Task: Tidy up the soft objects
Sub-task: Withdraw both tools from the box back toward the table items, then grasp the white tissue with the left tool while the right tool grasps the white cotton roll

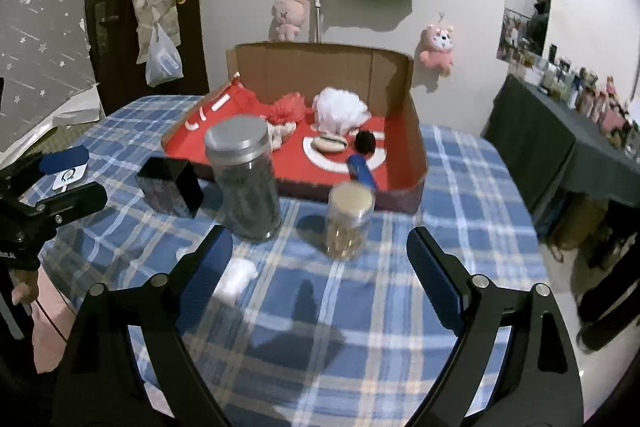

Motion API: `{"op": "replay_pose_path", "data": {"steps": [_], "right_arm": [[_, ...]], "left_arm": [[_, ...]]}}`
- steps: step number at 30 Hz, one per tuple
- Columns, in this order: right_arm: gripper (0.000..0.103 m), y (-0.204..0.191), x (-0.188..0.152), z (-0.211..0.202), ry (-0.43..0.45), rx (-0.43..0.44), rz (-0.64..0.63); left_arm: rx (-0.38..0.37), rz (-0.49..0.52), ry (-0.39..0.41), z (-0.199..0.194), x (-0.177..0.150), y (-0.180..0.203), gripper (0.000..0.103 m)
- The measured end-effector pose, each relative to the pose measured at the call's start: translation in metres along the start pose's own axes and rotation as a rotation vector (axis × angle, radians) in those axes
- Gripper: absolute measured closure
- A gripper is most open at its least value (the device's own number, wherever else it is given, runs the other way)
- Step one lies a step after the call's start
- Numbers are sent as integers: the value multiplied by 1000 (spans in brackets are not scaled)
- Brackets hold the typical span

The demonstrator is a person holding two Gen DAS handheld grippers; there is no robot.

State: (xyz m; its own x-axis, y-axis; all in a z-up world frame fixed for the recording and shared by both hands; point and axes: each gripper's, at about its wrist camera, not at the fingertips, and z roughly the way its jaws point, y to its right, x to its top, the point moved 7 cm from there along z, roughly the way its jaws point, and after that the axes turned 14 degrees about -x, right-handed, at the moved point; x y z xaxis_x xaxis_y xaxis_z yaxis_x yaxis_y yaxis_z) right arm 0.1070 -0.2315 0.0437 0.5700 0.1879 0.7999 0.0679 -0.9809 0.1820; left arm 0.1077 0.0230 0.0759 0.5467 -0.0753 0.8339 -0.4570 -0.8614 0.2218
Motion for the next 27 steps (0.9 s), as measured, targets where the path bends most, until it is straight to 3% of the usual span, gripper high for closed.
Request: {"op": "replay_pose_path", "data": {"steps": [11,20,24,27], "right_arm": [[13,-33,-45,50,-122,41,48],[13,-64,-55,85,-221,72,18],[13,-54,-55,88,-221,44,23],[13,-24,-55,85,-209,-23,62]], "left_arm": [[85,-56,-79,20,-50,-30,0],[119,-71,-100,27,-57,-46,0],[102,-59,-116,34,-55,-40,0],[87,-42,-125,40,-53,-33,0]]}}
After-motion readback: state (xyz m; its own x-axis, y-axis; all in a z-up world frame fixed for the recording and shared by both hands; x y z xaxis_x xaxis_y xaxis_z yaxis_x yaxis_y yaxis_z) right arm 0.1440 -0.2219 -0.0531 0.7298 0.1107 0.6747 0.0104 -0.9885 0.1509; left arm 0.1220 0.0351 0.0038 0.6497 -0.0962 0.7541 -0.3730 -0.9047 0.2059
